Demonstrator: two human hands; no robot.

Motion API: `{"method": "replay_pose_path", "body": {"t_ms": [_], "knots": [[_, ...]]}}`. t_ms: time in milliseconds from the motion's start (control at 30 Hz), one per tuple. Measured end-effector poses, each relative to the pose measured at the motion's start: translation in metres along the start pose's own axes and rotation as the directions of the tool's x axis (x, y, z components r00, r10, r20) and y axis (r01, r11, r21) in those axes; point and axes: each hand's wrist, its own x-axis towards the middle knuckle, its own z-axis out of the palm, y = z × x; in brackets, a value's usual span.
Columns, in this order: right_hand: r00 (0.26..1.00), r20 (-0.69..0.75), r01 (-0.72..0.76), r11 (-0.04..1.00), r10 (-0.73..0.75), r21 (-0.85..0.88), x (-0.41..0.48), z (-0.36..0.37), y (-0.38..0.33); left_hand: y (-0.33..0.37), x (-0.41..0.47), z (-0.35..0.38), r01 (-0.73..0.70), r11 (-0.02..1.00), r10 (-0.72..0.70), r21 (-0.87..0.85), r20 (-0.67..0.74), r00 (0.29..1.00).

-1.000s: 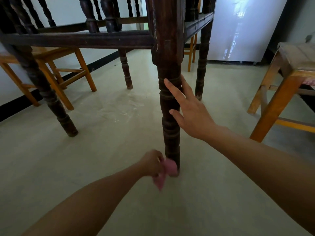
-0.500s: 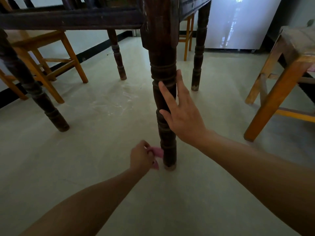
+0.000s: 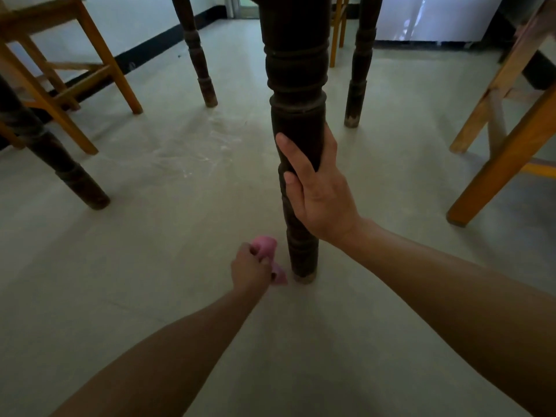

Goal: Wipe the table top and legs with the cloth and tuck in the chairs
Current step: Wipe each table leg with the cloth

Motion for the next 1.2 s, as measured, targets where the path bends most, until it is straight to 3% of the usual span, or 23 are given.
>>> {"method": "replay_pose_path", "body": {"t_ms": [33, 100, 167, 200, 233, 300, 367, 433, 467, 500, 567, 667, 733, 900, 1033, 1133, 1200], "knots": [[1.000, -0.014, -0.005, 1.000, 0.005, 0.007, 0.000, 0.002, 0.000, 0.008, -0.001, 0.005, 0.076, 0.991, -0.072, -0.113, 0.038, 0.997], [1.000, -0.030, -0.005, 1.000, 0.005, 0.021, 0.000, 0.004, 0.001, 0.018, -0.021, 0.023, 0.326, 0.904, -0.223, -0.276, 0.345, 0.912], [0.999, -0.037, 0.003, 0.999, -0.002, 0.037, -0.001, 0.005, 0.002, 0.023, -0.052, 0.037, 0.389, 0.909, -0.198, -0.148, 0.669, 0.716], [0.999, -0.037, 0.006, 0.999, -0.004, 0.043, -0.001, 0.004, 0.003, 0.021, -0.063, 0.040, 0.359, 0.931, -0.186, -0.071, 0.752, 0.632], [0.999, -0.038, 0.007, 0.999, -0.005, 0.047, 0.000, 0.004, 0.004, 0.017, -0.066, 0.044, 0.348, 0.937, -0.206, -0.028, 0.762, 0.614], [0.999, -0.049, 0.013, 0.999, -0.011, 0.048, -0.001, 0.005, 0.005, 0.011, -0.056, 0.045, 0.413, 0.907, -0.278, -0.079, 0.623, 0.731], [0.998, -0.063, 0.020, 0.998, -0.017, 0.054, -0.001, 0.007, 0.005, 0.003, -0.028, 0.040, 0.480, 0.869, -0.429, -0.122, 0.297, 0.853], [0.997, -0.071, 0.016, 0.998, -0.012, 0.061, -0.001, 0.008, 0.005, -0.003, -0.006, 0.031, 0.473, 0.867, -0.468, -0.156, 0.073, 0.881], [0.997, -0.079, 0.015, 0.998, -0.010, 0.061, 0.000, 0.008, 0.005, -0.004, -0.002, 0.029, 0.478, 0.862, -0.477, -0.168, 0.047, 0.877], [0.996, -0.085, 0.014, 0.998, -0.008, 0.062, 0.000, 0.009, 0.006, -0.002, -0.004, 0.031, 0.483, 0.850, -0.474, -0.211, 0.093, 0.876], [0.996, -0.090, 0.014, 0.998, -0.009, 0.062, 0.000, 0.010, 0.006, 0.002, -0.017, 0.039, 0.455, 0.846, -0.353, -0.277, 0.348, 0.868], [0.997, -0.071, 0.002, 0.999, 0.001, 0.050, 0.000, 0.011, 0.007, 0.000, -0.032, 0.059, 0.459, 0.868, -0.250, -0.190, 0.631, 0.735], [0.998, -0.060, -0.009, 0.999, 0.012, 0.049, -0.001, 0.010, 0.006, -0.002, -0.034, 0.058, 0.434, 0.892, -0.233, -0.127, 0.693, 0.682], [0.997, -0.013, -0.081, 0.994, 0.082, 0.076, -0.004, 0.003, -0.004, -0.018, -0.045, 0.000, 0.416, 0.903, -0.292, -0.112, 0.552, 0.781], [0.954, 0.192, -0.228, 0.973, 0.229, -0.029, -0.011, -0.013, -0.021, -0.037, -0.093, -0.069, 0.394, 0.904, -0.281, -0.167, 0.464, 0.840], [0.761, 0.418, -0.449, 0.868, 0.496, -0.212, -0.020, -0.034, -0.051, -0.044, -0.140, -0.118, 0.396, 0.910, -0.305, -0.127, 0.446, 0.842], [0.625, 0.536, -0.431, 0.824, 0.567, -0.369, -0.027, -0.051, -0.075, -0.045, -0.171, -0.146, 0.441, 0.891, -0.358, -0.108, 0.430, 0.829]]}}
